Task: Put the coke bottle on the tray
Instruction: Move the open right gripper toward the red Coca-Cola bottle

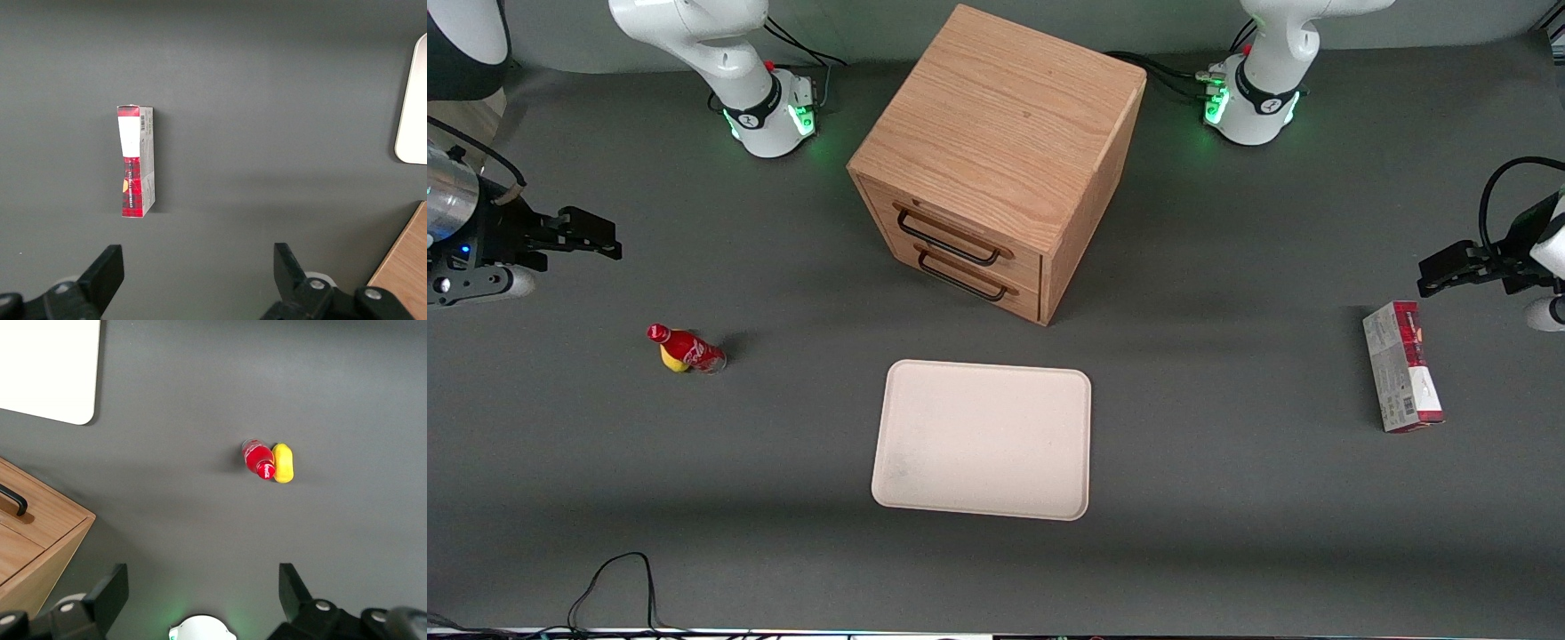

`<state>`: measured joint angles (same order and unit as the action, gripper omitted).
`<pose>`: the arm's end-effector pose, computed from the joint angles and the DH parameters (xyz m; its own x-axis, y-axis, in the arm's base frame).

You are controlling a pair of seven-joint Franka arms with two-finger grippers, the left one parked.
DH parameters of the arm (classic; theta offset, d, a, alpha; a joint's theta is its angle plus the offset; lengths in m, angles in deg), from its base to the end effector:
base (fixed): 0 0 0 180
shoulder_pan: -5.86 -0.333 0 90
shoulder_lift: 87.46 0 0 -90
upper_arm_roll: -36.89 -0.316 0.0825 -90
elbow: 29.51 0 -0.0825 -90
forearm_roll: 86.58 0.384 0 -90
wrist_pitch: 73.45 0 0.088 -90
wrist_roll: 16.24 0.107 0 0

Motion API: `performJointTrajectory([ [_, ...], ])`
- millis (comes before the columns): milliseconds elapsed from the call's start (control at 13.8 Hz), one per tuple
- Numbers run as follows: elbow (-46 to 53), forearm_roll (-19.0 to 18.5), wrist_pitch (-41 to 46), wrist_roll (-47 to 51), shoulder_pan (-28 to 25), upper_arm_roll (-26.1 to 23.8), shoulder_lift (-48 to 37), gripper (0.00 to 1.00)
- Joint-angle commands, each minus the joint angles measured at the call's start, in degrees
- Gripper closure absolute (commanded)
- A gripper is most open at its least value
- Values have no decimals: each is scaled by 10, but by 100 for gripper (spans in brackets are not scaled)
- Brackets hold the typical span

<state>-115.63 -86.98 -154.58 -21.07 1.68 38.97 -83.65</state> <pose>0.5574 0.0203 0.6066 0.9810 0.1189 -0.1532 0.1197 -0.9928 -0.0035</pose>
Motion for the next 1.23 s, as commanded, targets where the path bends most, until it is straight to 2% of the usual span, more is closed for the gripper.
performJointTrajectory([
  [0,22,2,21,-6,-19,13,8,0],
  [653,23,-1,22,-11,-11,20,11,0],
  [798,24,-5,21,-27,-11,46,12,0],
  [1016,81,-7,23,-125,-7,110,50,0],
  [1161,117,-8,42,-127,-8,117,79,0],
])
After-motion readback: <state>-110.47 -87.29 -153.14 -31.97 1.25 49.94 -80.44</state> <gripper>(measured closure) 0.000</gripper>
